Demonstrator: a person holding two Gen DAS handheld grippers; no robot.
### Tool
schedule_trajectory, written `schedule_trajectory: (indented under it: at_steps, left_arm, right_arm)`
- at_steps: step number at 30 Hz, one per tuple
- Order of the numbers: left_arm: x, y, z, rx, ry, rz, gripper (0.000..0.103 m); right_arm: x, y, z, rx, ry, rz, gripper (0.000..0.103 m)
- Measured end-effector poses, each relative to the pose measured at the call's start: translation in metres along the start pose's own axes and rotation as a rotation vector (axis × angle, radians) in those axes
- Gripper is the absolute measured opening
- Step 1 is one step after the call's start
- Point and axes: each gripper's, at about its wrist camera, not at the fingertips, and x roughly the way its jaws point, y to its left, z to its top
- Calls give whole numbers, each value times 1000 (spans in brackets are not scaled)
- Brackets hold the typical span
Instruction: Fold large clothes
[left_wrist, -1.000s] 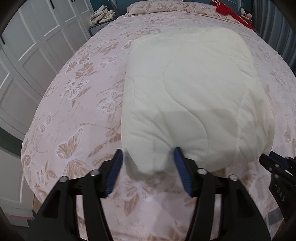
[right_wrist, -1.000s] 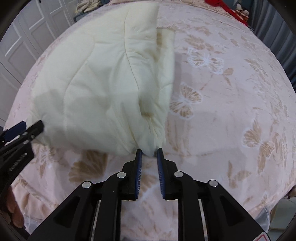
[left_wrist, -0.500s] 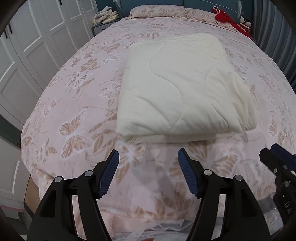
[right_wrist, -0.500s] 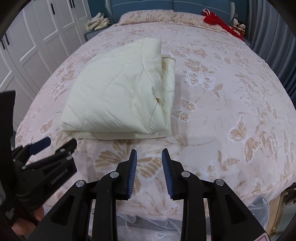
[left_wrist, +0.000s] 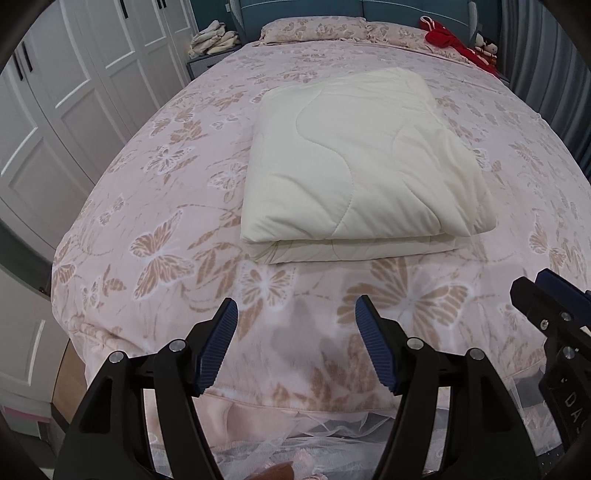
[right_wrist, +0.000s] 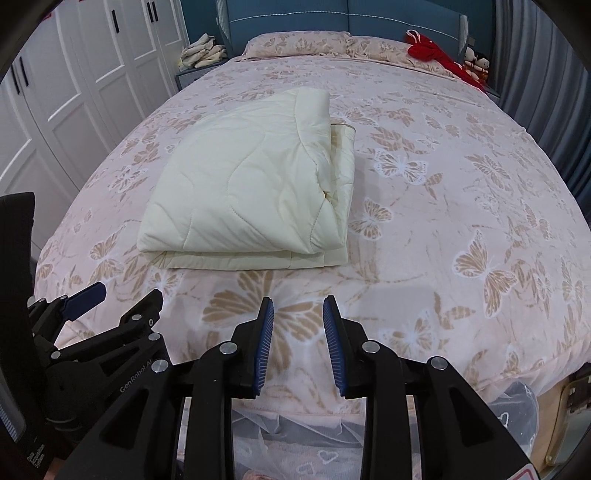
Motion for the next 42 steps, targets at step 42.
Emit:
schedule_trajectory:
  at_steps: [42]
  left_arm:
    - [-36,7,-25,-39,-100,18,80]
  right_arm:
    - [-25,11,-26,0,-57,-17,48]
